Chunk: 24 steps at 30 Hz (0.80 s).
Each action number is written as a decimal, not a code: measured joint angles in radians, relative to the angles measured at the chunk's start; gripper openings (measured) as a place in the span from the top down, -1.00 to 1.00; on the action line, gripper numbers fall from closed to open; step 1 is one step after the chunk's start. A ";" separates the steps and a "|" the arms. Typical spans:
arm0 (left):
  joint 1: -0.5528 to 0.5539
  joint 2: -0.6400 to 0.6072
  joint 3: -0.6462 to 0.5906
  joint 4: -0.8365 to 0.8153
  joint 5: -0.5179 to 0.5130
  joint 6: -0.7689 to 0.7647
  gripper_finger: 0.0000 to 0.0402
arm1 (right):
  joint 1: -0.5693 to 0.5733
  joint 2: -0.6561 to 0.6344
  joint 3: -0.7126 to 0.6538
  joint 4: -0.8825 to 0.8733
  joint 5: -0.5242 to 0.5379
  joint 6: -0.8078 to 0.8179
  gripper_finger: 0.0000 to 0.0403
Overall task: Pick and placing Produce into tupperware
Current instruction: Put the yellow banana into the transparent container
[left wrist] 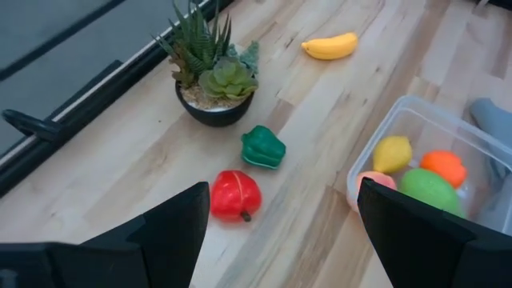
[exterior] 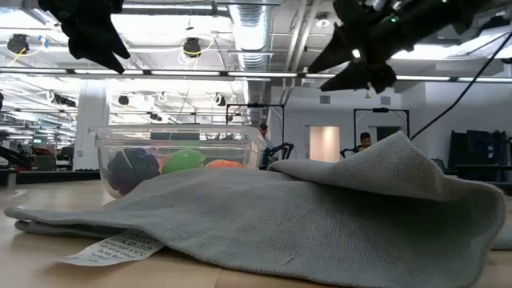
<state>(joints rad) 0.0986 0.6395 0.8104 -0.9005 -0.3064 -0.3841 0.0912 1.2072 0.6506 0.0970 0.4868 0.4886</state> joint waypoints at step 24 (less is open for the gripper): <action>0.000 0.002 -0.194 0.154 0.014 -0.030 -0.53 | -0.191 -0.083 -0.232 0.062 -0.038 0.041 -0.44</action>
<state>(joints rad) 0.0990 0.6411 0.6163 -0.7460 -0.2928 -0.4141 -0.0996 1.1239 0.4191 0.1593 0.4484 0.5294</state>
